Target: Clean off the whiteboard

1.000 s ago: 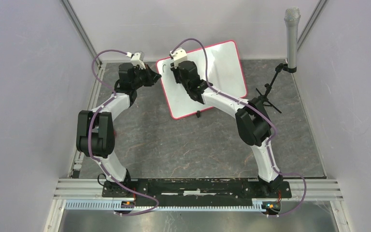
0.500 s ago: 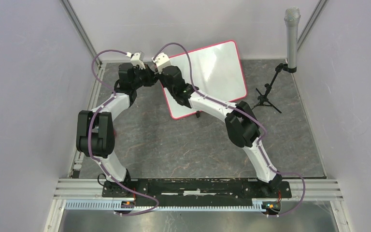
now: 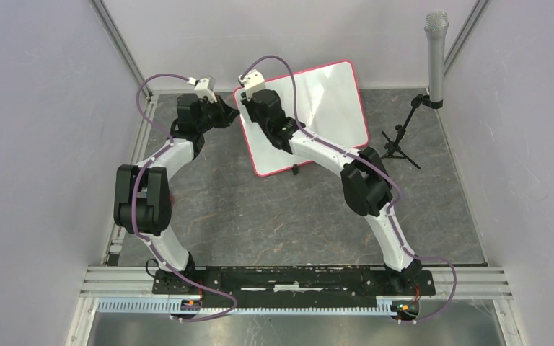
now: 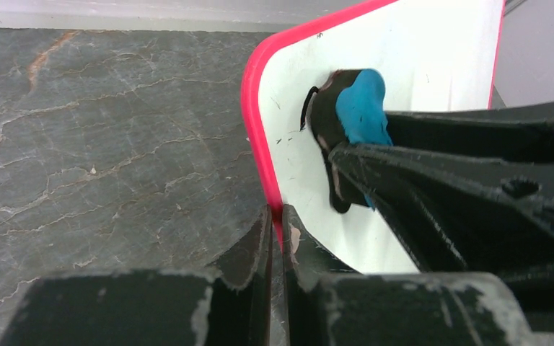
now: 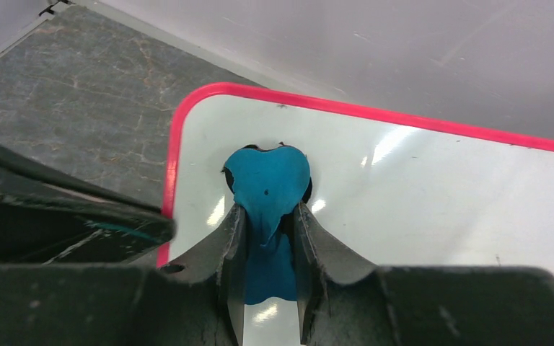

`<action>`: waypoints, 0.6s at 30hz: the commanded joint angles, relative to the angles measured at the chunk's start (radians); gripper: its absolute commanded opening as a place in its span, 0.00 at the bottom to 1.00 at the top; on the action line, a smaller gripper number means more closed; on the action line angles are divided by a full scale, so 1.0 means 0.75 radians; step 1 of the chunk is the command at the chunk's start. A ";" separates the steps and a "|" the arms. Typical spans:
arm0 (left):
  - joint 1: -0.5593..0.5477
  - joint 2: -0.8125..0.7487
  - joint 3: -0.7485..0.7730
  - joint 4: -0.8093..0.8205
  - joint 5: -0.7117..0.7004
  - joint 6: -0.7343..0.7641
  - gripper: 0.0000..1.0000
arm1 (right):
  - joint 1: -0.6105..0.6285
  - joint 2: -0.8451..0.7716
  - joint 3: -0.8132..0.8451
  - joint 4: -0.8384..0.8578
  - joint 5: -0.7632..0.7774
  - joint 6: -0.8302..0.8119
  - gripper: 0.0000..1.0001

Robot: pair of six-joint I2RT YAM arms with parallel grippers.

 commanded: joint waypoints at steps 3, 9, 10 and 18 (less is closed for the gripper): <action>-0.027 -0.083 0.015 0.070 0.073 0.073 0.02 | -0.057 0.016 0.074 -0.045 0.070 -0.007 0.00; -0.028 -0.082 0.014 0.071 0.074 0.075 0.02 | 0.030 0.066 0.135 -0.030 0.072 -0.066 0.00; -0.028 -0.082 0.014 0.071 0.073 0.076 0.02 | 0.047 0.067 0.136 -0.019 0.075 -0.082 0.00; 0.032 -0.052 -0.002 0.191 0.158 -0.111 0.02 | 0.069 0.038 0.110 0.047 0.118 -0.136 0.00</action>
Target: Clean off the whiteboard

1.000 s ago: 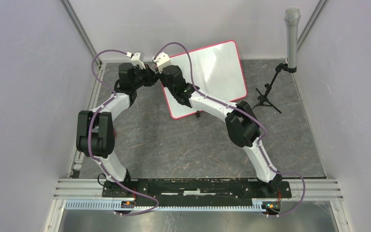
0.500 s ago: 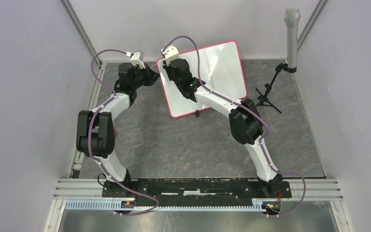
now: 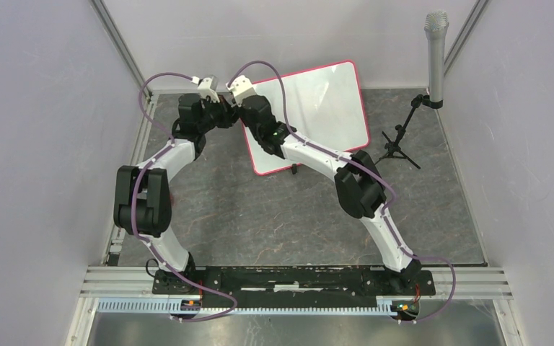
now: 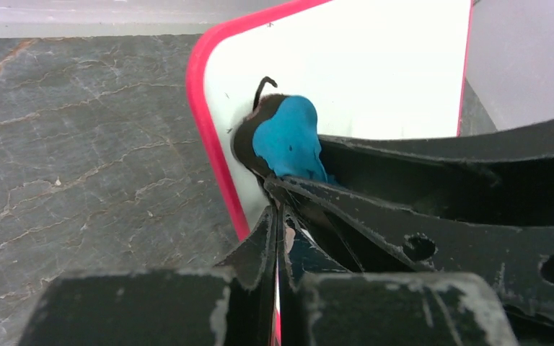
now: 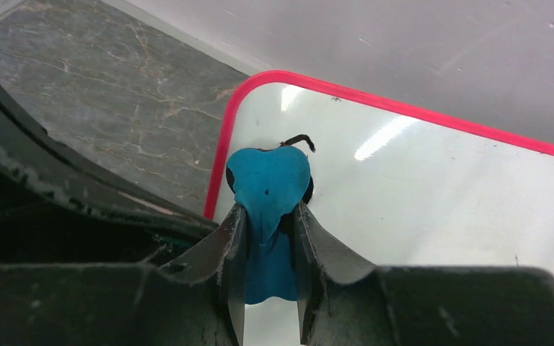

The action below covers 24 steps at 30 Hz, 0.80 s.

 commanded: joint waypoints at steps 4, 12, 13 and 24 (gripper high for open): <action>0.152 -0.028 -0.001 0.234 0.151 -0.244 0.02 | -0.015 -0.089 -0.087 0.141 0.045 -0.040 0.00; 0.159 0.096 0.043 0.285 0.265 -0.366 0.30 | -0.058 -0.081 -0.062 0.153 0.036 -0.036 0.01; 0.157 0.111 0.047 0.292 0.275 -0.375 0.34 | -0.061 -0.077 -0.055 0.154 0.035 -0.036 0.01; 0.090 0.224 0.108 0.230 0.302 -0.362 0.41 | -0.081 -0.037 0.023 0.169 0.032 -0.054 0.02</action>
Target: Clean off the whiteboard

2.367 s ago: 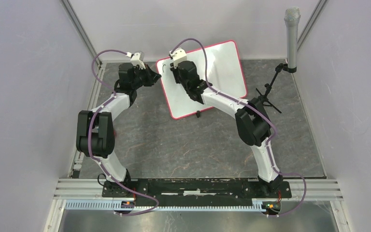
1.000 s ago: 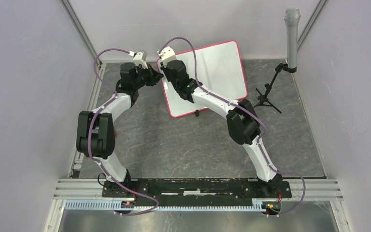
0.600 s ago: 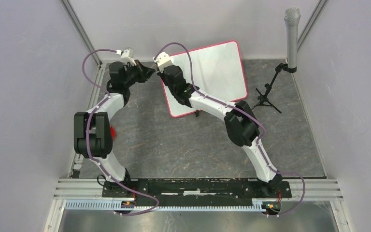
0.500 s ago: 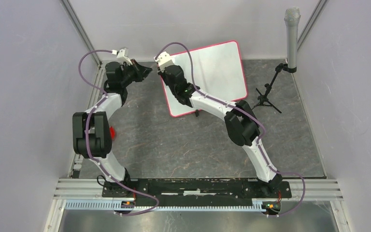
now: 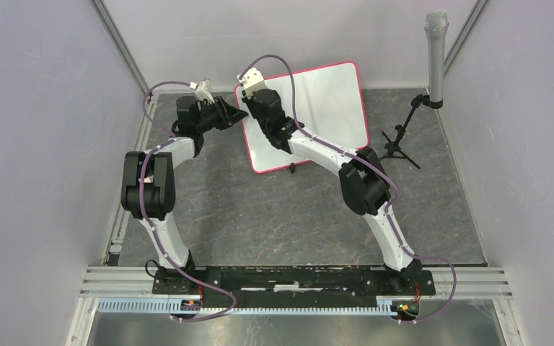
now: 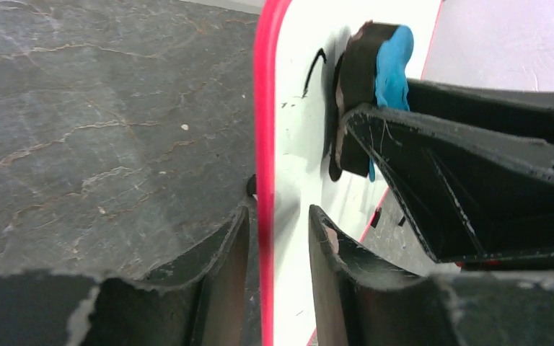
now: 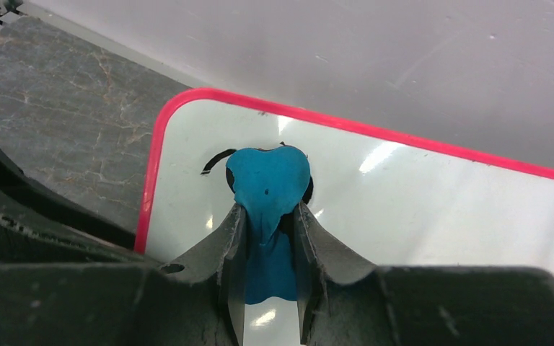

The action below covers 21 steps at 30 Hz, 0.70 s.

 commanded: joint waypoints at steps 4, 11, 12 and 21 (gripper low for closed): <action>-0.036 0.007 0.078 -0.005 0.036 -0.002 0.28 | -0.022 0.000 0.101 0.069 0.013 -0.034 0.02; -0.085 -0.031 0.072 -0.113 -0.024 0.162 0.12 | -0.021 0.088 0.219 0.033 -0.060 -0.053 0.02; -0.092 -0.042 0.066 -0.118 -0.037 0.186 0.11 | -0.021 0.090 0.217 0.034 -0.088 -0.045 0.02; -0.106 -0.100 0.020 -0.131 -0.125 0.271 0.03 | 0.047 0.026 0.046 0.056 -0.148 -0.038 0.01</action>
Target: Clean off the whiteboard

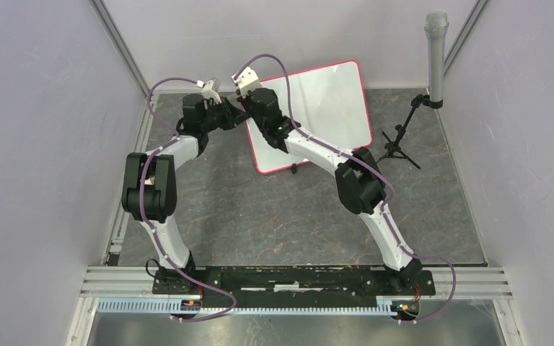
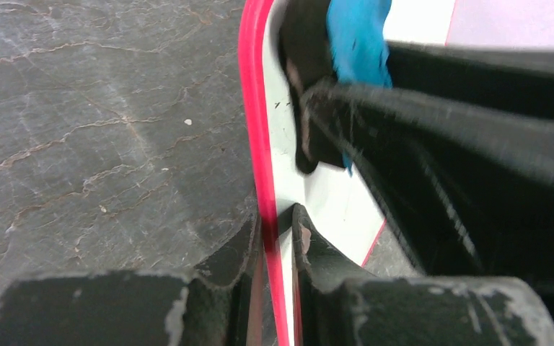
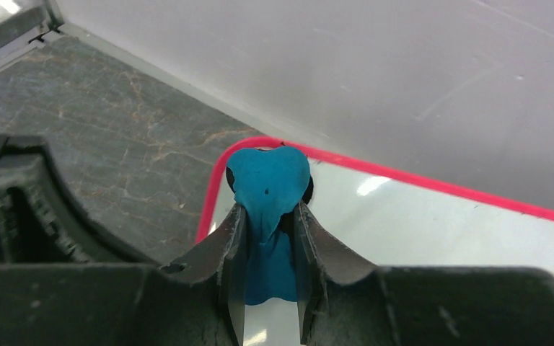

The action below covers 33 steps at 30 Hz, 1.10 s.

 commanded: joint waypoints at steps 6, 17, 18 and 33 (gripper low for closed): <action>-0.033 -0.093 -0.026 -0.010 -0.079 0.155 0.02 | -0.058 -0.055 -0.094 -0.007 0.022 0.126 0.00; -0.033 -0.111 -0.026 -0.014 -0.092 0.168 0.02 | -0.128 -0.089 -0.111 -0.047 0.092 0.109 0.00; -0.033 -0.112 -0.026 -0.014 -0.092 0.168 0.02 | -0.120 -0.087 -0.112 -0.046 0.074 0.111 0.00; -0.039 -0.152 -0.042 -0.015 -0.119 0.189 0.02 | 0.027 -0.047 -0.072 -0.066 0.188 0.006 0.00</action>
